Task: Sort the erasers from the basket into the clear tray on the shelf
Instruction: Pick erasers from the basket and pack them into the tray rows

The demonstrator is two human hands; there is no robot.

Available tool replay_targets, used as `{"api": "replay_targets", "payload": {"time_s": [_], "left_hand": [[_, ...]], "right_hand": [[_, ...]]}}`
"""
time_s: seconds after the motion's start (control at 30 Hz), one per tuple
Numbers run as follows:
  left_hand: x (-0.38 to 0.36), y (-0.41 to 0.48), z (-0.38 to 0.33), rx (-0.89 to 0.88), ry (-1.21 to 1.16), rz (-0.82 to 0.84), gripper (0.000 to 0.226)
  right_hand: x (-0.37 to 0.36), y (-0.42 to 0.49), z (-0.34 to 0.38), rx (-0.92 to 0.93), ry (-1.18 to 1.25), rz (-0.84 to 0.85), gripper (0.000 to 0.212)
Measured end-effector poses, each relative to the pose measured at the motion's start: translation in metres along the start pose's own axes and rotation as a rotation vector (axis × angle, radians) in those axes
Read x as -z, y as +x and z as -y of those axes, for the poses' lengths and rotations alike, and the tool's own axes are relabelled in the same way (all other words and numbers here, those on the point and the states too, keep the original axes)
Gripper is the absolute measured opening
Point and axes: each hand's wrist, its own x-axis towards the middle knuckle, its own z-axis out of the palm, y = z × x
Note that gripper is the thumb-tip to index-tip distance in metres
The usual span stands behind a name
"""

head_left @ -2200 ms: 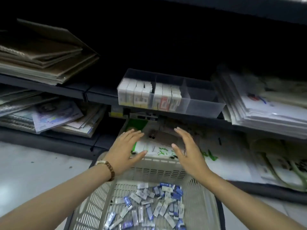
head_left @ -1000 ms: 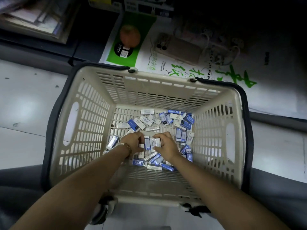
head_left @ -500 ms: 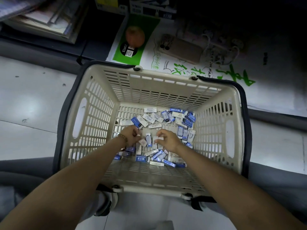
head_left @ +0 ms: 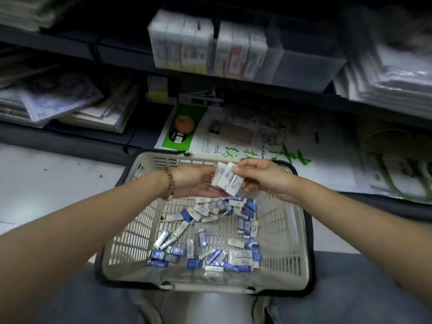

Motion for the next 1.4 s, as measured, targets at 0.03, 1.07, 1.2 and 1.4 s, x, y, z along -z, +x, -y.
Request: {"api": "replay_targets", "payload": {"time_s": [0.03, 1.07, 1.2, 1.4], "left_hand": [[-0.01, -0.012, -0.009, -0.036, 0.057, 0.029, 0.037], [-0.061, -0.052, -0.05, -0.474, 0.063, -0.232, 0.02], [-0.059, -0.049, -0.053, -0.539, 0.058, -0.159, 0.02], [-0.054, -0.052, -0.063, -0.582, 0.31, -0.207, 0.03]], "right_hand": [[-0.002, -0.011, 0.012, 0.034, -0.004, -0.011, 0.02], [-0.039, -0.056, 0.069, 0.285, 0.558, -0.255, 0.018], [-0.042, -0.053, 0.068, 0.282, 0.525, -0.278, 0.018], [-0.03, -0.056, 0.075, 0.272, 0.307, -0.282, 0.018]]}}
